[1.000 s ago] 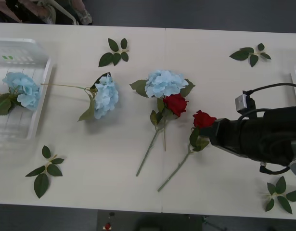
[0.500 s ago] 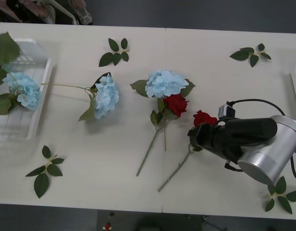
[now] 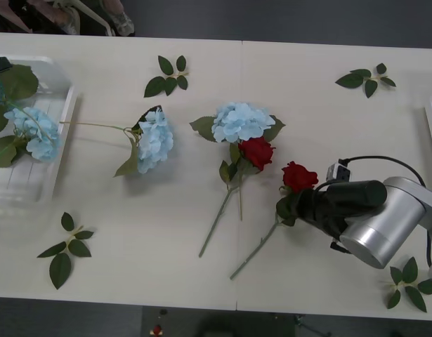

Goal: Put the red flowers into the right box and the blue flowers into the left box

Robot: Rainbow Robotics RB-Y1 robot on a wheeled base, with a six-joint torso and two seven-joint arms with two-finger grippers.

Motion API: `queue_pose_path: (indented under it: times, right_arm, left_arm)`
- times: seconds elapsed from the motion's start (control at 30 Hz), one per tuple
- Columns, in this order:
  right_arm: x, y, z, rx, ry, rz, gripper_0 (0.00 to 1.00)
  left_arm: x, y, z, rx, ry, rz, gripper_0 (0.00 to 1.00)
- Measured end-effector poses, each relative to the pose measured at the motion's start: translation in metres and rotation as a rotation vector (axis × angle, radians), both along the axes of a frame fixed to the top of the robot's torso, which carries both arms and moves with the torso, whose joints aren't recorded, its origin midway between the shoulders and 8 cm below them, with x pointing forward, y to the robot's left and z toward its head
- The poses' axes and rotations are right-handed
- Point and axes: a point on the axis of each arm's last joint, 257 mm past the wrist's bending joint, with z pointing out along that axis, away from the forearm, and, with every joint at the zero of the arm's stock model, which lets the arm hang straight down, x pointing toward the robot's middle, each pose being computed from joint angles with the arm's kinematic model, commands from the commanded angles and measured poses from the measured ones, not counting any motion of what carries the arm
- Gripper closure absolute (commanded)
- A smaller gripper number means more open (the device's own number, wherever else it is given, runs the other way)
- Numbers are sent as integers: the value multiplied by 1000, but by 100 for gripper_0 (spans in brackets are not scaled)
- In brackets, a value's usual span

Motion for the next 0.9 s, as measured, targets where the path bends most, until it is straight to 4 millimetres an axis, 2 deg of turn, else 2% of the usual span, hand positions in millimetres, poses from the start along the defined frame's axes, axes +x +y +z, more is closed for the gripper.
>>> queue_pose_path:
  times: [0.1,0.27,0.33,0.37,0.4,0.43,0.5,0.53,0.57,0.67,0.73,0.8,0.9]
  right_arm:
    - [1,-1,-6,-19,9,7,23]
    - [8,-3,-8,-39,7,8,23]
    - [13,-4,-7,-47,-6,2,25]
    - [15,-4,-8,-49,-10,-3,31]
    - [16,-4,-8,-47,-11,-9,46]
    - [17,-3,-9,-42,-9,-15,53]
    - [19,-1,-11,-34,-5,-25,81]
    - [20,0,-11,-31,-5,-27,87]
    - [20,0,-11,-29,-4,-29,99]
    - [20,2,-13,-28,-3,-28,100]
    - [20,2,-13,-29,-3,-28,100]
    - [20,1,-13,-30,-4,-28,100]
    - [23,-1,-11,-42,-14,-28,100]
  left_arm:
    - [-3,-22,8,214,-39,-79,0]
    - [3,-43,-33,807,-76,-196,0]
    - [8,-51,-53,984,-81,-244,0]
    - [10,-57,-64,1055,-80,-272,0]
    - [11,-65,-76,1103,-74,-304,0]
    - [12,-72,-88,1149,-68,-335,0]
    - [16,-82,-111,1265,-66,-394,0]
    - [18,-86,-122,1320,-66,-424,0]
    - [20,-89,-132,1386,-67,-457,0]
    - [28,-93,-155,1637,-96,-563,0]
    - [32,-104,-164,1757,-130,-625,0]
    - [32,-122,-171,1763,-155,-653,0]
    - [38,-143,-166,1734,-191,-635,0]
